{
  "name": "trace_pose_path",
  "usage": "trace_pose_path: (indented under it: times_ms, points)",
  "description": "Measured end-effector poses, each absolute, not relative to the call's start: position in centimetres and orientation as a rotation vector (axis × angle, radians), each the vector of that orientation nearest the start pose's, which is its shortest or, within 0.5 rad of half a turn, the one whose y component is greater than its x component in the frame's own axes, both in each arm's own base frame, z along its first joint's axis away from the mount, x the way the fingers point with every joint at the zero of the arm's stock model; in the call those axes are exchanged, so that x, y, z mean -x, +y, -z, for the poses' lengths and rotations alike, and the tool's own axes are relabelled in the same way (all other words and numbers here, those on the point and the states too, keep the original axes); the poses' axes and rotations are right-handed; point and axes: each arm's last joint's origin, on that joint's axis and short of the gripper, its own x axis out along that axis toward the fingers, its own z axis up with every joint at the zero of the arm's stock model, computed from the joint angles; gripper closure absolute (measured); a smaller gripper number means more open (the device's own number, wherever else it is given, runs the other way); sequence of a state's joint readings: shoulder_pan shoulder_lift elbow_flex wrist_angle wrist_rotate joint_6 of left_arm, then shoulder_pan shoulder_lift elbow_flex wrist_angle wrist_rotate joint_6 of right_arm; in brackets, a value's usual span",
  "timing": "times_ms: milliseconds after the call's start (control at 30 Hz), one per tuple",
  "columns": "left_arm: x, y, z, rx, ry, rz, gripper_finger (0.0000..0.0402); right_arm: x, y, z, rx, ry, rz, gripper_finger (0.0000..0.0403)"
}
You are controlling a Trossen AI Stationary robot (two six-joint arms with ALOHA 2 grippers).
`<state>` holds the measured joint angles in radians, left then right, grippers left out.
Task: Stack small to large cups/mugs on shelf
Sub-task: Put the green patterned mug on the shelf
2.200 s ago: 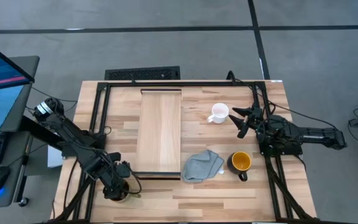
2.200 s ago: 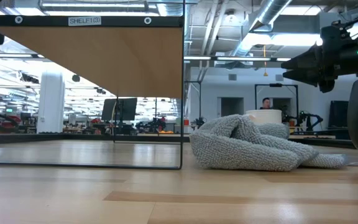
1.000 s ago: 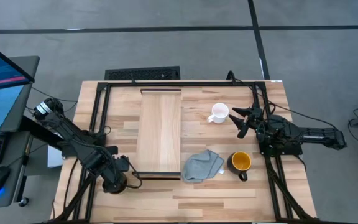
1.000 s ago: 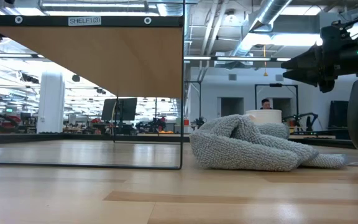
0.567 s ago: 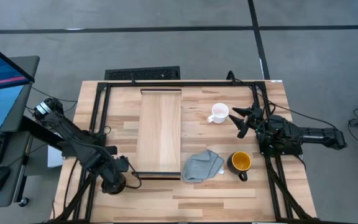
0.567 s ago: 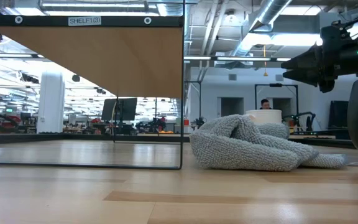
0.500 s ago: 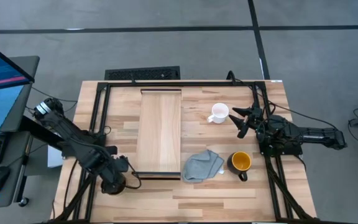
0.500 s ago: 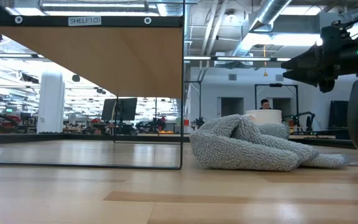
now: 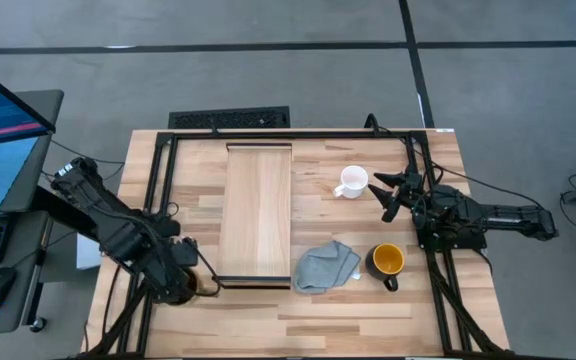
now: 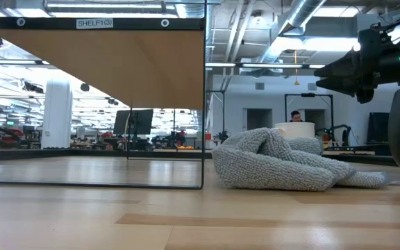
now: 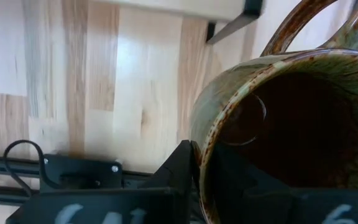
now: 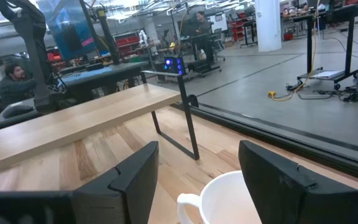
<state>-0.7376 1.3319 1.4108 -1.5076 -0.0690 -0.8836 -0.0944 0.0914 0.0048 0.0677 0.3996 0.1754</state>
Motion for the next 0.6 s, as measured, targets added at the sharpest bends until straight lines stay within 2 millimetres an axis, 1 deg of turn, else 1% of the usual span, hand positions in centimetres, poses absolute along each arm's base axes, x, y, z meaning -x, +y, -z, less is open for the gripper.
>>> trace_pose_path:
  times_ms: [233,433,600]
  points:
    - [-15.4,-13.5,-37.5,0.170,1.343,-0.056,0.0379,-9.9,-2.1,-16.4,-0.169,-0.024,0.494,0.0158]
    - [-15.6,-13.0,-39.2,0.127,1.239,-0.042,0.0379,-9.9,-2.1,-16.4,-0.169,-0.024,0.494,0.0158]
    - [-16.7,-11.4,-40.0,0.070,1.153,-0.113,0.0379,-9.9,-2.1,-16.4,-0.169,-0.025,0.494,0.0158]
